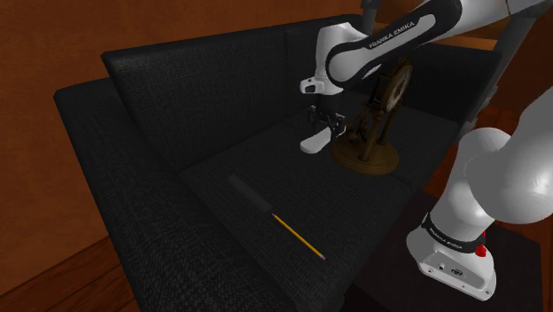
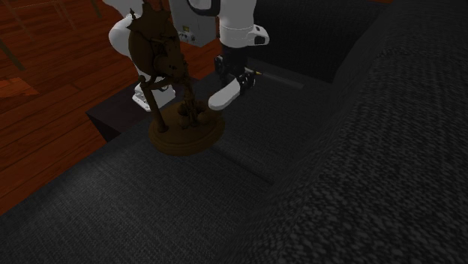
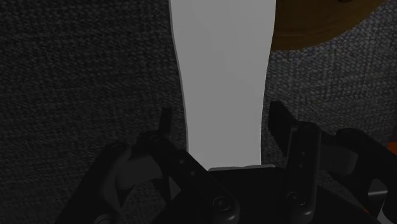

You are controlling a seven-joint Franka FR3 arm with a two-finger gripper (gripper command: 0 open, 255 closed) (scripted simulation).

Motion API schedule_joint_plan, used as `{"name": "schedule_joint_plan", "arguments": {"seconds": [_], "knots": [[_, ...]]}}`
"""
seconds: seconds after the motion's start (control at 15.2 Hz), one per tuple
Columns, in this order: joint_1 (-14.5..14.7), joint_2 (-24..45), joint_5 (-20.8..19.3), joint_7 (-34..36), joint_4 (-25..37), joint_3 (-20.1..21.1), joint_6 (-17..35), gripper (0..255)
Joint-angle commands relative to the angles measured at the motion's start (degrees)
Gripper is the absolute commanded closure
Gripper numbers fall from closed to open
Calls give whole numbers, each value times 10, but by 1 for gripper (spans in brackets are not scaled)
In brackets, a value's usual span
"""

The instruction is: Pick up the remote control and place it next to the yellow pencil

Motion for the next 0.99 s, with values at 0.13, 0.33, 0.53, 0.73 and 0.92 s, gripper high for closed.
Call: {"name": "schedule_joint_plan", "arguments": {"seconds": [0.13, 0.33, 0.53, 0.73, 0.92], "knots": [[9, -74, -9, 58, -67, 38, -6, 255], [18, -125, -5, 99, -111, 69, -15, 255], [32, -175, 8, 139, -150, 102, -26, 255], [52, -222, 27, 179, -184, 136, -39, 255], [63, -234, 38, 198, -208, 152, -27, 255]]}}
